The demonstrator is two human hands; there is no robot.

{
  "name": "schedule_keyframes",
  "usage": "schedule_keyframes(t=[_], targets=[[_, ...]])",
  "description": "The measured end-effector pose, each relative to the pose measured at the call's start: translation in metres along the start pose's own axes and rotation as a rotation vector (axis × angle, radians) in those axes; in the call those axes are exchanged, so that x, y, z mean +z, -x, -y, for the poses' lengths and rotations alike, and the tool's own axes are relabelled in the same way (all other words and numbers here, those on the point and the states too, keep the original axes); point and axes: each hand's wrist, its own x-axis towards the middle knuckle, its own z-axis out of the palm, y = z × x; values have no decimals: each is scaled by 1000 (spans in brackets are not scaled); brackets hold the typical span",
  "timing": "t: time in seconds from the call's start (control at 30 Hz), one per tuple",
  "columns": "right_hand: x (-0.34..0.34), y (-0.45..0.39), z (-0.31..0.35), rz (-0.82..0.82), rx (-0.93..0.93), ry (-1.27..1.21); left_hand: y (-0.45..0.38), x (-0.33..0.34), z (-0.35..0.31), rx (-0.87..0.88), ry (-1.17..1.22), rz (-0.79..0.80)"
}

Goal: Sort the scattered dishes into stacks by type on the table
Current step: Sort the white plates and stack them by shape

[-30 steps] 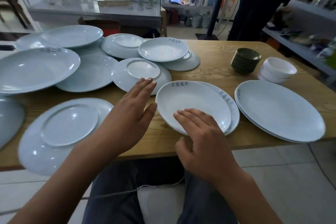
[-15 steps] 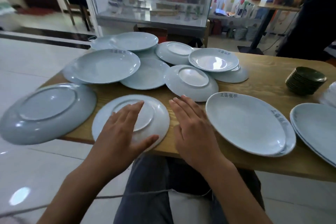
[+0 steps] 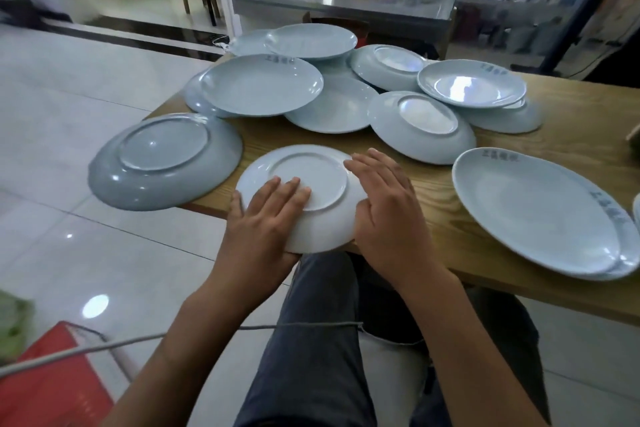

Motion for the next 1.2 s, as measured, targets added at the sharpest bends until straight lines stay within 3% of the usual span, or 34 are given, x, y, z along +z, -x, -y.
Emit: schedule_keyframes(t=[0.13, 0.33, 0.5, 0.6, 0.7, 0.77, 1.0, 1.1, 1.2], targets=[[-8, 6, -1, -70, 37, -74, 9, -4, -2, 11, 31, -104], [-16, 7, 2, -154, 68, -174, 2, -22, -7, 29, 193, -443], [-21, 2, 10, -170, 81, -272, -20, -37, -12, -54, 248, -556], [-23, -2, 10, -113, 66, -213, -37, -51, -30, -141, 271, -623], [-24, 0, 7, 76, -57, -77, -54, -64, -53, -323, 452, -695], [-23, 4, 4, 143, -125, -14, -64, -68, -65, -411, 638, -701], [-50, 4, -11, -48, -264, 88, -77, -69, -83, -457, 1182, -531], [-71, 7, -21, -79, -279, 76, -80, -71, -100, -364, 1337, -415], [-96, 9, -33, -153, -220, 46, -86, -70, -120, -159, 1438, -261]])
